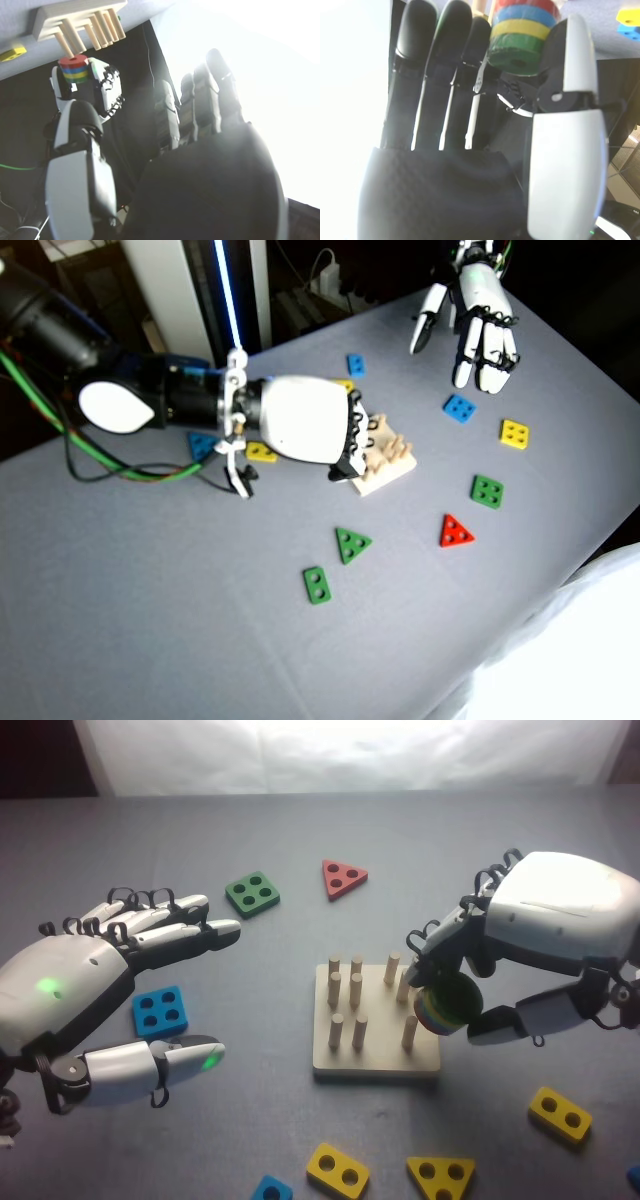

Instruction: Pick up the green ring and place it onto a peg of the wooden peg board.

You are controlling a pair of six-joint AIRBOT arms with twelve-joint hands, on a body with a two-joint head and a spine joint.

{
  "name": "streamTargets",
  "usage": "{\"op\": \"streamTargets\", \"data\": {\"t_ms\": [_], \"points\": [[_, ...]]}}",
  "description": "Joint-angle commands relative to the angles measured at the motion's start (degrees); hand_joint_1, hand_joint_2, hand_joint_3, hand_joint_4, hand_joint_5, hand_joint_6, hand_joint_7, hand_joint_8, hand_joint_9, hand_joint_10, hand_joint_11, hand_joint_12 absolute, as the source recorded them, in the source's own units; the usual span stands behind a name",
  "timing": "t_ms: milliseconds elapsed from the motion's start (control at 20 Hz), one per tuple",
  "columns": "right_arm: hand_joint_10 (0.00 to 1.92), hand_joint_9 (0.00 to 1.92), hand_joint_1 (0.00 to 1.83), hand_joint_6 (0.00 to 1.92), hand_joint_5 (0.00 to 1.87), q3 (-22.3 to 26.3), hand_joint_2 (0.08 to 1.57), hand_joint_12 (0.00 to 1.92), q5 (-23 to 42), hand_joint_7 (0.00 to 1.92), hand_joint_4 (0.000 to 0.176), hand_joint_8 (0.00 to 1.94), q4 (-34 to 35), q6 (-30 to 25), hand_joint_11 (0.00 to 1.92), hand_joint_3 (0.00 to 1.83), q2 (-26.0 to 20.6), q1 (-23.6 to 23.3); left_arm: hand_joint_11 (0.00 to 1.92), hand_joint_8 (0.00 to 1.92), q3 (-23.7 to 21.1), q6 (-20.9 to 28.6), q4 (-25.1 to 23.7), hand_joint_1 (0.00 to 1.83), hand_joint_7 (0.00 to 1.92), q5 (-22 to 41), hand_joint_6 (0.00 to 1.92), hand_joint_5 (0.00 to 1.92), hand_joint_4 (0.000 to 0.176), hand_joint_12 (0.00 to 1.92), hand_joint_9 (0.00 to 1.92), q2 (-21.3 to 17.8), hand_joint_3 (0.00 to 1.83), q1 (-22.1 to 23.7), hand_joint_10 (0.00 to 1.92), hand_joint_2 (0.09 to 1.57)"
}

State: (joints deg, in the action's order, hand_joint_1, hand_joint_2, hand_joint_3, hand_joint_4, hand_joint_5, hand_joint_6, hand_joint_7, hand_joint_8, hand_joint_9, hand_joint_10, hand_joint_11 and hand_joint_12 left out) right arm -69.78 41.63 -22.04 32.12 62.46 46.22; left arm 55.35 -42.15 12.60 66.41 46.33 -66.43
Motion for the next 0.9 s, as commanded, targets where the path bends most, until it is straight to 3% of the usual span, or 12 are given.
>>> {"op": "streamTargets", "data": {"t_ms": [0, 50, 150, 250, 450, 550, 650, 850], "points": [[0.63, 1.20, 1.28, 0.48, 1.20, -0.2, 1.03, 1.05, 6.1, 1.17, 0.000, 0.84, 1.4, -0.2, 1.03, 0.00, 0.4, -1.0, 0.00, 0.00, 0.2, 0.3, -0.9, 0.65, 0.19, 7.0, 0.00, 0.39, 0.094, 0.85, 0.20, 0.6, 0.00, 0.5, 0.00, 1.08], [0.64, 1.22, 1.28, 0.42, 1.23, -0.3, 1.03, 1.10, 5.9, 1.18, 0.000, 0.83, 1.2, -0.3, 1.04, 0.00, 0.6, -1.1, 0.00, 0.00, 0.2, 0.3, -0.9, 0.63, 0.18, 7.0, 0.00, 0.38, 0.107, 0.84, 0.19, 0.6, 0.00, 0.5, 0.00, 1.07], [0.73, 1.22, 1.29, 0.33, 1.27, -0.5, 1.02, 1.18, 5.3, 1.19, 0.000, 0.83, 0.4, -0.5, 1.05, 0.00, 1.2, -1.6, 0.00, 0.00, 0.2, 0.3, -0.9, 0.62, 0.19, 7.1, 0.00, 0.38, 0.098, 0.84, 0.19, 0.6, 0.00, 0.5, 0.00, 1.07], [0.86, 1.19, 1.29, 0.25, 1.29, -0.6, 1.02, 1.26, 5.2, 1.17, 0.000, 0.89, 0.0, -0.5, 1.04, 0.00, 1.7, -1.9, 0.00, 0.00, 0.2, 0.3, -0.9, 0.61, 0.19, 7.1, 0.00, 0.38, 0.101, 0.82, 0.19, 0.6, 0.00, 0.5, 0.00, 1.06], [0.95, 1.21, 1.30, 0.23, 1.30, -0.7, 1.02, 1.35, 4.5, 1.18, 0.000, 0.90, -1.4, -0.7, 1.07, 0.00, 2.0, -2.3, 0.00, 0.00, 0.2, 0.4, -0.9, 0.62, 0.19, 7.3, 0.00, 0.37, 0.111, 0.87, 0.21, 0.6, 0.00, 0.5, 0.00, 1.04], [1.21, 1.17, 1.29, 0.29, 1.24, -0.7, 1.05, 1.51, 4.4, 1.11, 0.000, 1.06, -1.7, -1.0, 1.07, 0.00, 2.0, -2.3, 0.00, 0.00, 0.2, 0.5, -0.8, 0.63, 0.20, 7.4, 0.01, 0.39, 0.095, 0.88, 0.21, 0.6, 0.00, 0.5, 0.01, 1.03], [1.12, 1.16, 1.29, 0.25, 1.28, -0.7, 1.04, 1.44, 4.4, 1.11, 0.000, 1.03, -1.8, -1.1, 1.07, 0.00, 2.4, -2.3, 0.00, 0.00, 0.3, 0.5, -0.8, 0.59, 0.17, 7.4, 0.00, 0.36, 0.117, 0.86, 0.19, 0.6, 0.00, 0.5, 0.00, 1.03], [1.06, 1.13, 1.29, 0.29, 1.25, -0.7, 1.05, 1.39, 4.4, 1.09, 0.000, 1.06, -2.7, -1.5, 1.03, 0.00, 2.9, -2.5, 0.00, 0.00, 0.3, 0.6, -0.8, 0.63, 0.17, 7.5, 0.00, 0.35, 0.118, 0.77, 0.16, 0.6, 0.00, 0.5, 0.00, 1.01]]}}
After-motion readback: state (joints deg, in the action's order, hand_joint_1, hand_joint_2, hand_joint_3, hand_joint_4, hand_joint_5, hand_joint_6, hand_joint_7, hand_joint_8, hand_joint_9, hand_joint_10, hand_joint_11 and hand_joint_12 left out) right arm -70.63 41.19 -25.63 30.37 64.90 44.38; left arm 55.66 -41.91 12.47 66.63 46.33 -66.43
